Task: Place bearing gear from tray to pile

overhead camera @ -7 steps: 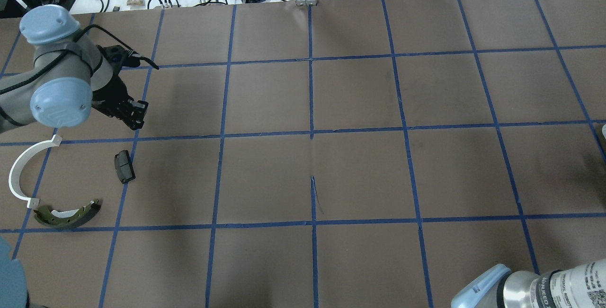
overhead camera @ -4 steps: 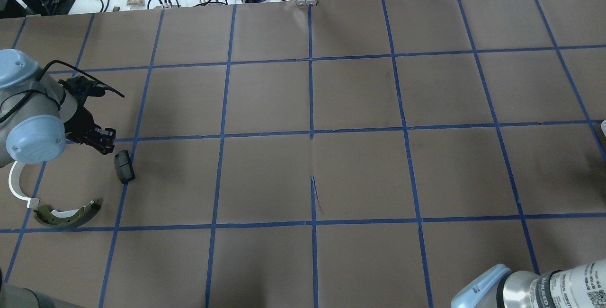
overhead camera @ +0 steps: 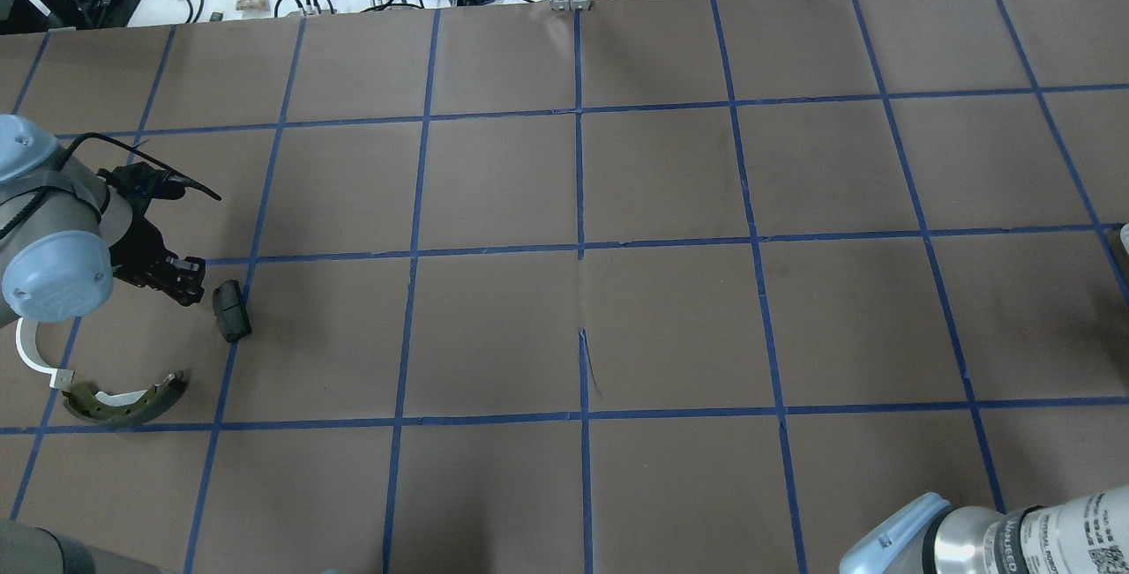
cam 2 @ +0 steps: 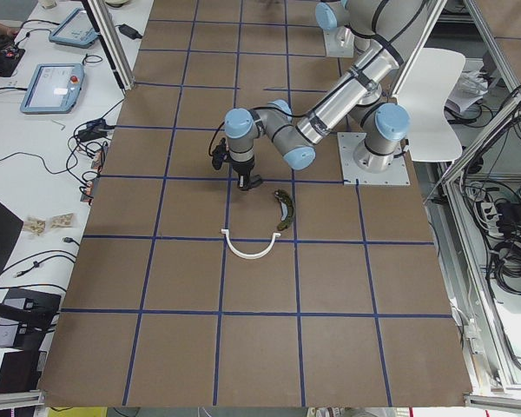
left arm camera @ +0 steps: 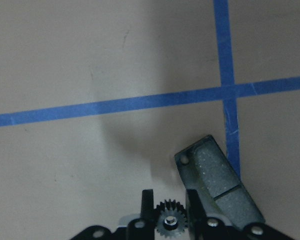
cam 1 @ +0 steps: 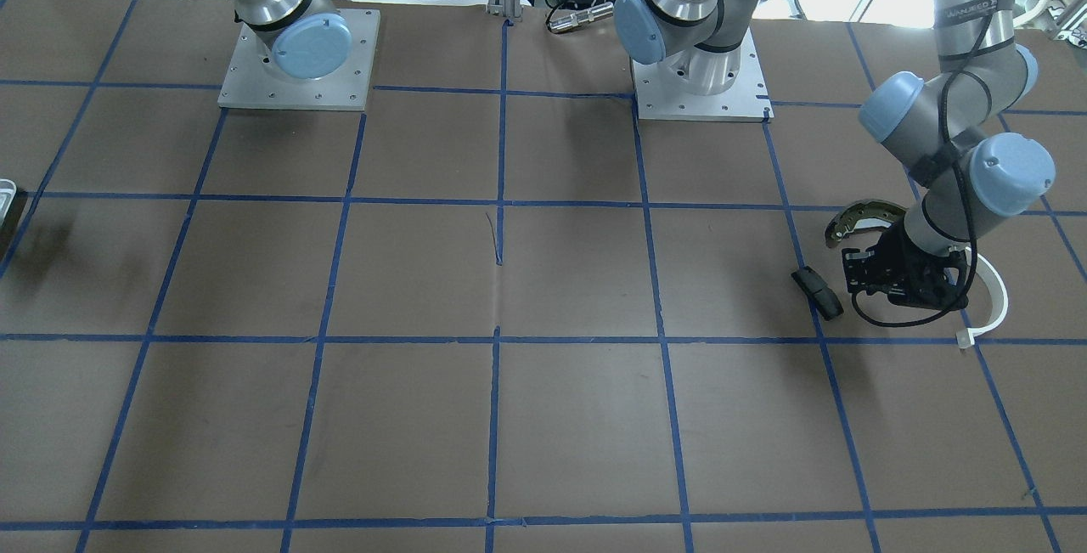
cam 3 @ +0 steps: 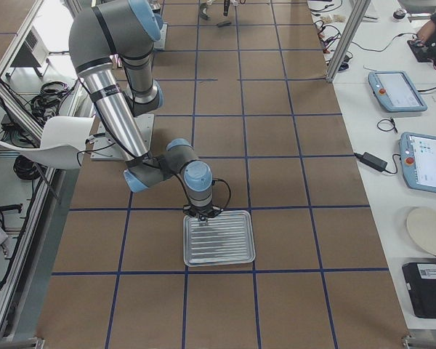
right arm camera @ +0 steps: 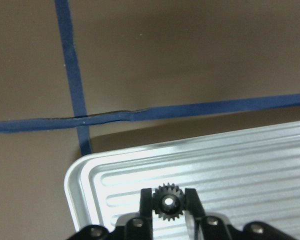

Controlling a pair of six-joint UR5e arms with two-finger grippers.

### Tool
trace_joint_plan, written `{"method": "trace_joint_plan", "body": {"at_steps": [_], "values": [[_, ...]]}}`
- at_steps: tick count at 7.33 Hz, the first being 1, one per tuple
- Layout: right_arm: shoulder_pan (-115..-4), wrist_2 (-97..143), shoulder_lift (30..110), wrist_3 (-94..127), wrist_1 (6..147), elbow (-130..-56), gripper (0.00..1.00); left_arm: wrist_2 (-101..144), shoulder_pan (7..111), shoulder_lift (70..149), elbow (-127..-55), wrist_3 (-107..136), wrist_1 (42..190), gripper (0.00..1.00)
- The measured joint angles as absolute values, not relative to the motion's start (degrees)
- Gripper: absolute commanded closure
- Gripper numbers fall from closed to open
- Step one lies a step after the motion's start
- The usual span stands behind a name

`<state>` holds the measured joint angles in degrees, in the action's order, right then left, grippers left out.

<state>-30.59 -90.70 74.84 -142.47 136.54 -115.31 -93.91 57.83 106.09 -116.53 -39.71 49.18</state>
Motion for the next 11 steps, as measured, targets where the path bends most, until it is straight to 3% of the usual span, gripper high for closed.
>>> {"method": "trace_joint_plan", "body": {"at_steps": [1,3,7,9,11], "values": [[-32.72,-88.98,78.44,-136.12,132.57,-115.49,0.95,-93.84,57.24,106.07,-116.52,-39.91,49.24,0.16],[-41.22,-87.30,85.17,-117.01,123.89,-116.37,0.97,-93.95,57.16,105.10,-115.85,-39.73,49.41,0.00],[-73.09,-87.37,89.61,-61.73,121.22,-118.24,0.97,-93.56,63.01,98.63,-106.00,-36.77,64.22,0.00],[-88.52,-85.76,85.33,-29.43,127.35,-117.14,0.97,-93.32,64.15,95.32,-102.42,-34.66,69.27,0.00],[-101.30,-82.65,74.42,-5.82,134.39,-110.29,0.96,-92.16,67.38,93.09,-101.65,-29.16,71.92,0.00]]}}
